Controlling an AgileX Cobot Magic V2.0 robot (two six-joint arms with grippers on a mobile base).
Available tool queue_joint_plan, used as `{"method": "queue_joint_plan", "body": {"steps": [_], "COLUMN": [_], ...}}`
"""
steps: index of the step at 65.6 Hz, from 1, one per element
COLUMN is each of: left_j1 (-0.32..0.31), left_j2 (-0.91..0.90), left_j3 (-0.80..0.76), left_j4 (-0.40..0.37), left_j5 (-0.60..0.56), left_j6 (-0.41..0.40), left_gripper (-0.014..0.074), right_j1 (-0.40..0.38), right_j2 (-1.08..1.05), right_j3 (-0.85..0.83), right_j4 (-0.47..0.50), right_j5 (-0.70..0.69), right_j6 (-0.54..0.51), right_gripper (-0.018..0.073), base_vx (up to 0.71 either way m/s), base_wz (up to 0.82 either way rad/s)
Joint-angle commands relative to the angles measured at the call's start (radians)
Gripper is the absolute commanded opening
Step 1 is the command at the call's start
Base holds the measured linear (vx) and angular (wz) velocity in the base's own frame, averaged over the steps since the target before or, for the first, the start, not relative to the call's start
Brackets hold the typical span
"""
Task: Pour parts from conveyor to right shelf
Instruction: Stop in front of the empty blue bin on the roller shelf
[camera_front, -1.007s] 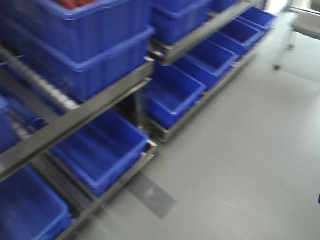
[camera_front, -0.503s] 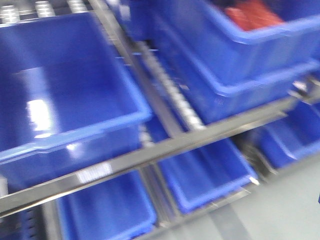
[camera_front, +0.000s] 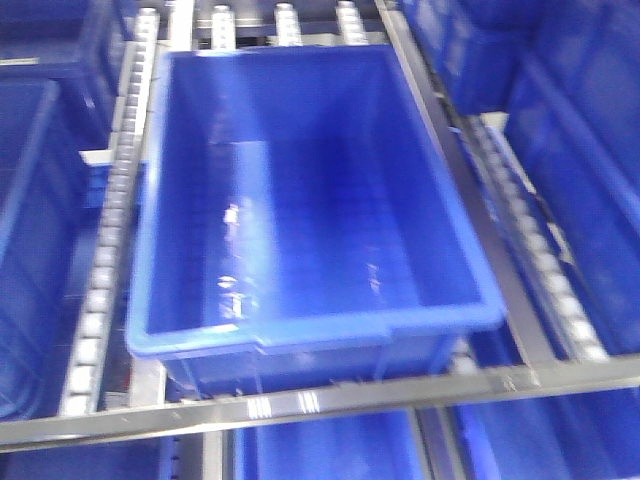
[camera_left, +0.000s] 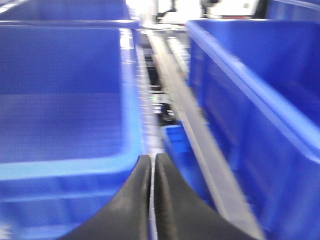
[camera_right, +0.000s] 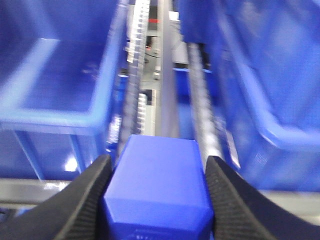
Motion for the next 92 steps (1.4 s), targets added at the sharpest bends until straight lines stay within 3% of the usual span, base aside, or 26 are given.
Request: {"method": "queue_joint_plan", "body": {"steps": [1,92], "left_j1": [-0.006,-0.006], "left_j2": [-0.002,-0.002], "left_j3": [-0.020,-0.020], "left_j4": [-0.008,-0.008], "left_j5": [-0.076,-0.076], "left_j6": [-0.008,-0.008], "left_gripper": [-0.0006,-0.0006], "right_j1": [-0.004,-0.004], "right_j2": [0.011,0.011], "right_j3": [-0.025,-0.025], "right_j4": [0.005,0.005], "right_j5": [-0.076,-0.076], "right_j6": [-0.008,-0.008], "right_gripper": [-0.0005,-0.0005], "base_vx": [0.17,0.09], "base_wz": [0.35,0.06]}}
